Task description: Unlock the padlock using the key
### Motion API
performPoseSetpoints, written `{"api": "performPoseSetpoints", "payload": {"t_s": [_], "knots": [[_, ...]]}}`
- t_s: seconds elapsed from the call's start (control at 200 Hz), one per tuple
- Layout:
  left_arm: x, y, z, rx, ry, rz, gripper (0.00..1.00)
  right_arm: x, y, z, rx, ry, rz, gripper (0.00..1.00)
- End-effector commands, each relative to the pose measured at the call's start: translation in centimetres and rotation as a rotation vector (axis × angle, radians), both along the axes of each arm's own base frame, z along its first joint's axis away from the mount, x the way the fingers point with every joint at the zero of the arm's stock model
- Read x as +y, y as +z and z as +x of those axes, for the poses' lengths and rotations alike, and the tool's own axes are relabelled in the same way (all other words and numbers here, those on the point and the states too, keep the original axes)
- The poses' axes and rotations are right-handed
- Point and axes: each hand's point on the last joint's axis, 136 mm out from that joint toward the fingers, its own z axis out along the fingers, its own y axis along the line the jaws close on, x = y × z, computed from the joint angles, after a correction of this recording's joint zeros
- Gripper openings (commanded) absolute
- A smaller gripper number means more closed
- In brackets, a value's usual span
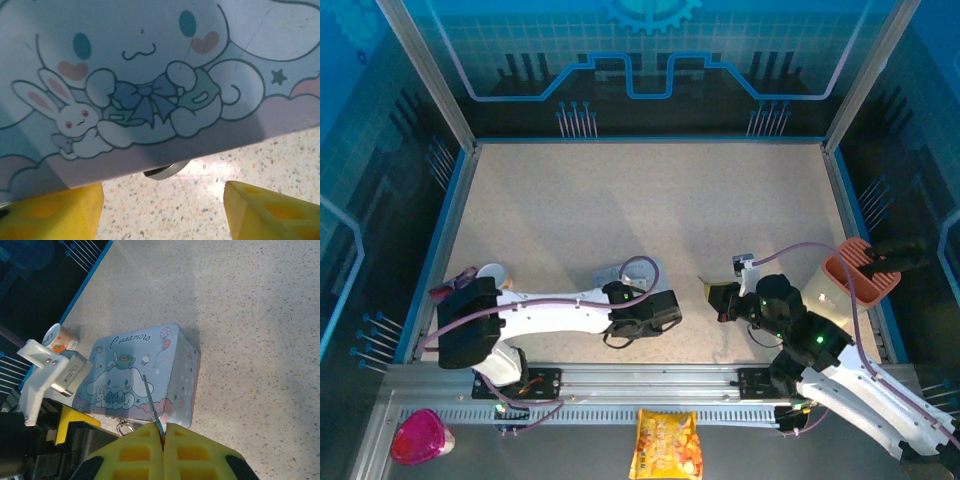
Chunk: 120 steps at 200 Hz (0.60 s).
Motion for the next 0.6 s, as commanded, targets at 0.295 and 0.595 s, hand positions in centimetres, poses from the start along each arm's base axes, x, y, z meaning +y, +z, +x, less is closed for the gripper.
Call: {"api": "performPoseSetpoints", "payload": {"t_s": [0.295, 0.595], "knots": [[-1.6, 0.6, 7.9, -0.160, -0.004, 0.002, 0.56, 0.3, -0.4, -0.7, 0.018, 0.012, 0.040, 0.00], [-1.6, 0.8, 13.9, -0.232, -0.060, 0.077, 0.54, 0.3, 0.0, -0.6, 0.016, 0.011, 0.028, 0.00]]}}
